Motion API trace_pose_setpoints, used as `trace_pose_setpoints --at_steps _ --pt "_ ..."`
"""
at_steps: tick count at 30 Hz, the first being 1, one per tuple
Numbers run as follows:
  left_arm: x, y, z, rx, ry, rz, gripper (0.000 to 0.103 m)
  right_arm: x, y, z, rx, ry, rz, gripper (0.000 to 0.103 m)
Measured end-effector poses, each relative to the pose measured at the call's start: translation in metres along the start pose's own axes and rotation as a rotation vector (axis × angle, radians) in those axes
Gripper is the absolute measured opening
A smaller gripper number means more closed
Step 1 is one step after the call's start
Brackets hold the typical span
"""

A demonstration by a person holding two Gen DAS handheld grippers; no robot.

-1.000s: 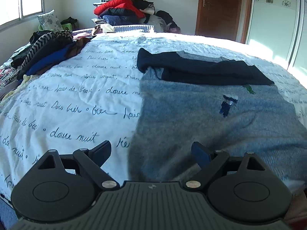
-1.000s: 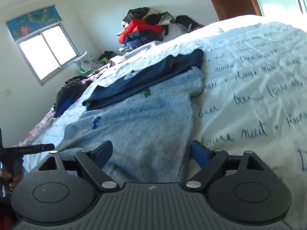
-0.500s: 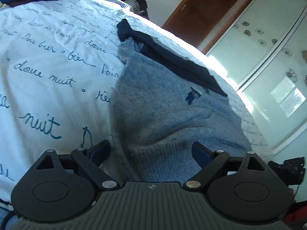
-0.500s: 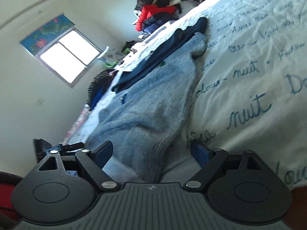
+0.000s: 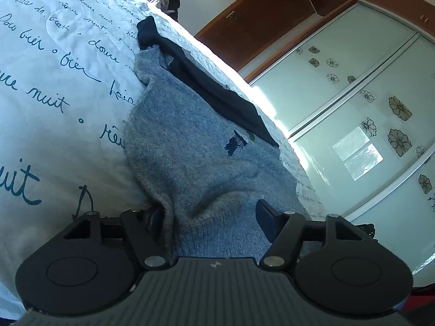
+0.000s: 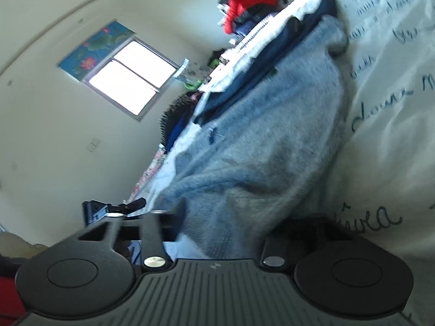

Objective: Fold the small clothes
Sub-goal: 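Close the left gripper on the hem while the right gripper grasps the hem, then lift the hem with both grippers and fold it toward the collar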

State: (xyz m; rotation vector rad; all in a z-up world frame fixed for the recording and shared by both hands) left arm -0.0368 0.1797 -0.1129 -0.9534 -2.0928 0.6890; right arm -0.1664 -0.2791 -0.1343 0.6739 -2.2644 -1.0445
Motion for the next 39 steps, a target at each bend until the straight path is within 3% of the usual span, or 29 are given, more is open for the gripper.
trace_pose_setpoints --at_steps 1,2,4,6,16,24,27,39 --pt "0.000 0.002 -0.001 0.003 0.006 -0.007 0.051 -0.002 -0.002 0.000 -0.009 0.006 0.019 0.017" --pt "0.001 0.002 -0.002 0.003 0.010 -0.012 0.047 -0.001 -0.004 0.001 -0.011 0.007 0.031 0.015" --pt "0.000 0.003 -0.002 0.001 0.020 -0.026 0.027 0.001 -0.003 0.001 -0.013 0.005 0.041 0.010" --pt "-0.002 0.003 -0.002 -0.005 0.039 -0.048 0.014 0.003 0.000 0.003 0.006 0.006 0.072 0.007" --pt "0.011 -0.015 -0.003 -0.118 0.007 -0.098 0.013 0.010 0.025 -0.005 0.065 -0.015 0.066 0.006" --pt "0.001 0.006 0.005 -0.011 0.025 -0.082 0.021 0.011 0.015 -0.002 0.041 -0.010 0.105 0.006" --pt "0.000 0.001 0.002 -0.020 0.032 -0.083 0.009 0.006 0.016 0.001 0.040 -0.002 0.112 0.006" --pt "0.016 -0.061 -0.037 -0.133 -0.130 -0.006 0.009 0.017 0.047 -0.041 0.105 -0.146 0.022 0.005"
Point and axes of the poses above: each gripper's, at about its wrist camera, not at the fingertips, and x roughly against the way its jaws point, y to its left, z to its underside, the point moved 3 cm from there along -x, roughly the way its jaws point, and after that the axes turned 4 degrees about -y, right-handed, at the moved point
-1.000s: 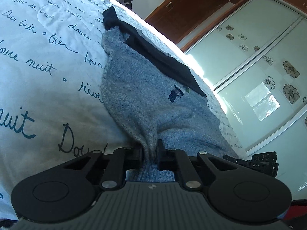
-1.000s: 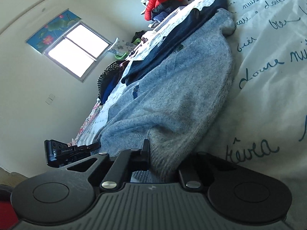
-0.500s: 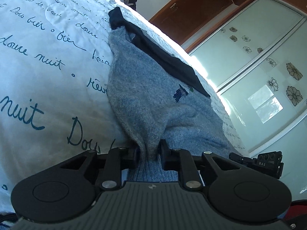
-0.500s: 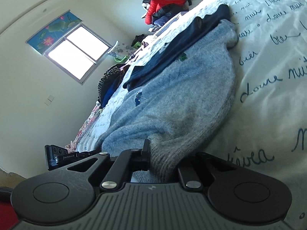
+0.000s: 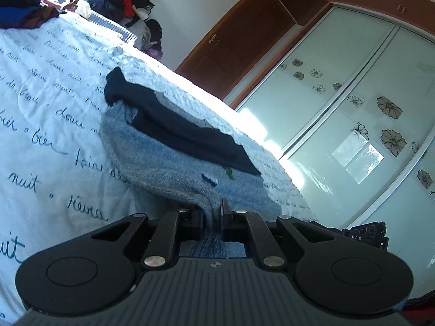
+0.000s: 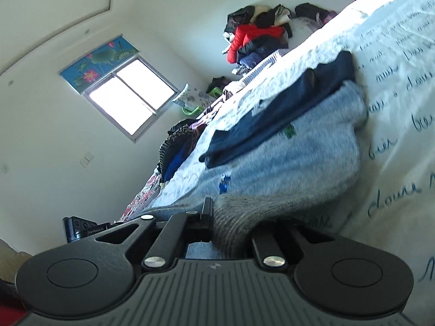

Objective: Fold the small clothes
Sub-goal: 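Lift the hem with both grippers and fold it toward the collar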

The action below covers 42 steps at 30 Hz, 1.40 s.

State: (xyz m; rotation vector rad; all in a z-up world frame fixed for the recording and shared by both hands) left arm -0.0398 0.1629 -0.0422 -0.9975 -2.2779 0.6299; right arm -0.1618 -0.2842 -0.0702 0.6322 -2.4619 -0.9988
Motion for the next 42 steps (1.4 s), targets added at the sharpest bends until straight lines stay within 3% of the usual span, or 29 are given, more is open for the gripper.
trace_pose_setpoints --at_steps 4,7,9,13,17,22,29,42 --pt "-0.008 -0.023 -0.009 -0.101 -0.038 -0.098 0.009 -0.010 0.006 -0.008 0.038 -0.032 0.069 0.005" --pt "-0.018 -0.044 -0.012 -0.200 -0.070 -0.215 0.009 -0.021 0.023 -0.010 0.181 -0.049 0.216 0.005" --pt "-0.025 -0.059 -0.012 -0.254 -0.102 -0.264 0.009 -0.029 0.038 -0.011 0.270 -0.066 0.269 0.005" --pt "-0.032 -0.082 -0.018 -0.308 -0.203 -0.287 0.009 -0.040 0.058 -0.014 0.389 -0.138 0.337 0.005" --pt "-0.035 -0.086 -0.030 -0.266 -0.283 -0.314 0.009 -0.044 0.052 -0.025 0.354 -0.200 0.354 0.005" --pt "-0.039 -0.076 -0.042 -0.178 -0.315 -0.381 0.009 -0.038 0.037 -0.033 0.301 -0.236 0.380 0.005" --pt "-0.052 -0.065 -0.050 -0.142 -0.292 -0.492 0.009 -0.042 0.025 -0.034 0.279 -0.223 0.414 0.005" --pt "-0.079 -0.063 -0.058 -0.169 -0.262 -0.600 0.009 -0.060 0.019 -0.043 0.292 -0.208 0.422 0.005"
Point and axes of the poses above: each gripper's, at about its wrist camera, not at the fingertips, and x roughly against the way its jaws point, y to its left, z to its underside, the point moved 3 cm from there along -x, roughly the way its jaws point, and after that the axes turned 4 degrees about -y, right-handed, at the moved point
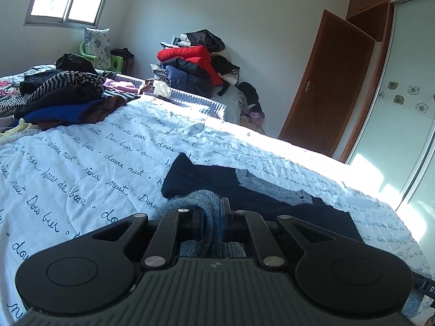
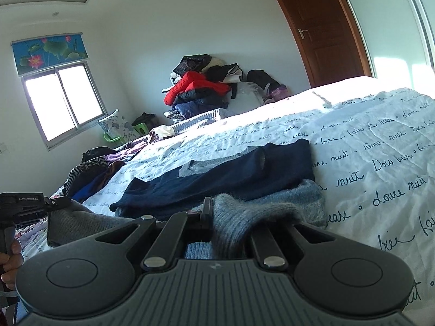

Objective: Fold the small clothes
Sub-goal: 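Lift the hem with both grippers and fold it toward the collar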

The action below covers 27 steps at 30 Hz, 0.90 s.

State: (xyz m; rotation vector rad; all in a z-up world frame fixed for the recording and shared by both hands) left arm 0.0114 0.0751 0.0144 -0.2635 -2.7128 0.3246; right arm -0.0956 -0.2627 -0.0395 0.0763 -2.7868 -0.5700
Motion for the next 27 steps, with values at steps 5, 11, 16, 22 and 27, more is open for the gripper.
trace_pose_setpoints --at_steps 5,11,16,22,27 --pt "-0.015 -0.007 0.002 -0.019 0.016 -0.023 0.009 -0.008 -0.005 -0.002 -0.010 0.004 0.008 0.005" --pt "-0.031 -0.012 0.002 -0.043 0.019 -0.042 0.009 -0.019 -0.010 -0.005 -0.024 0.006 0.005 0.005" --pt "-0.042 -0.015 0.001 -0.050 0.024 -0.057 0.009 -0.029 -0.016 -0.007 -0.037 0.010 0.004 0.005" --pt "-0.056 -0.017 0.001 -0.066 0.028 -0.072 0.009 -0.040 -0.023 -0.010 -0.039 0.015 0.009 0.006" --pt "-0.064 -0.018 0.001 -0.073 0.027 -0.079 0.009 -0.049 -0.026 -0.013 -0.041 0.020 0.010 0.006"
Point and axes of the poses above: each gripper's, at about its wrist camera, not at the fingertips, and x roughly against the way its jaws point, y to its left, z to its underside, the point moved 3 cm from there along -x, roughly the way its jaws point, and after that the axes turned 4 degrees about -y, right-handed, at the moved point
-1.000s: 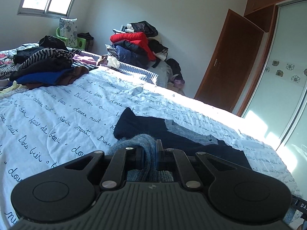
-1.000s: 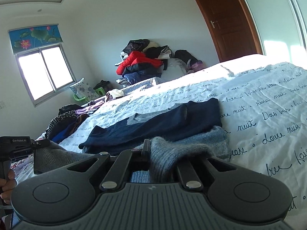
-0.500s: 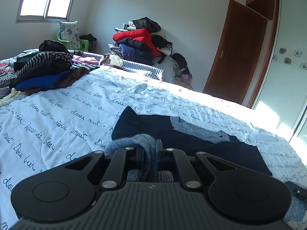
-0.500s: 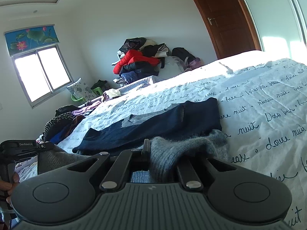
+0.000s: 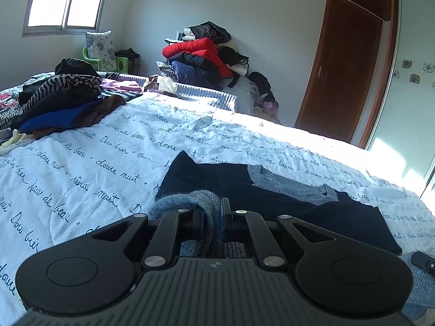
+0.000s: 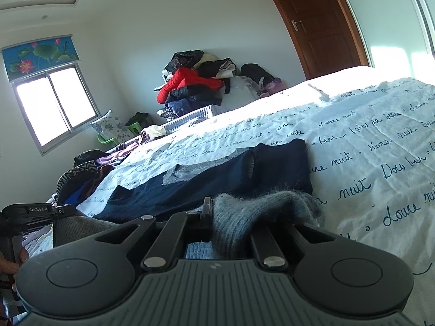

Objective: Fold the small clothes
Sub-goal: 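Lift the hem with both grippers and fold it toward the collar, then lower the folded hem with both grippers onto the sweater near the collar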

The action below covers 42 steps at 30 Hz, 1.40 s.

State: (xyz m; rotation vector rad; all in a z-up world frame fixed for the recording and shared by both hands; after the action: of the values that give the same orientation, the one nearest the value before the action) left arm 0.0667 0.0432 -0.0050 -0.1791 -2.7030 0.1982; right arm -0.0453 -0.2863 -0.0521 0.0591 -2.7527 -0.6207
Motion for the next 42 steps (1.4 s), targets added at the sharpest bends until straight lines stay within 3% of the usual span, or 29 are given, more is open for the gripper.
trace_pose_setpoints --at_steps 19,42 --pt "-0.002 -0.002 -0.015 0.004 -0.071 -0.010 0.010 -0.015 0.000 -0.012 -0.014 -0.008 -0.029 0.006" --pt "-0.007 -0.006 -0.023 -0.021 -0.066 -0.029 0.010 -0.023 -0.005 -0.020 -0.051 -0.007 -0.045 0.006"
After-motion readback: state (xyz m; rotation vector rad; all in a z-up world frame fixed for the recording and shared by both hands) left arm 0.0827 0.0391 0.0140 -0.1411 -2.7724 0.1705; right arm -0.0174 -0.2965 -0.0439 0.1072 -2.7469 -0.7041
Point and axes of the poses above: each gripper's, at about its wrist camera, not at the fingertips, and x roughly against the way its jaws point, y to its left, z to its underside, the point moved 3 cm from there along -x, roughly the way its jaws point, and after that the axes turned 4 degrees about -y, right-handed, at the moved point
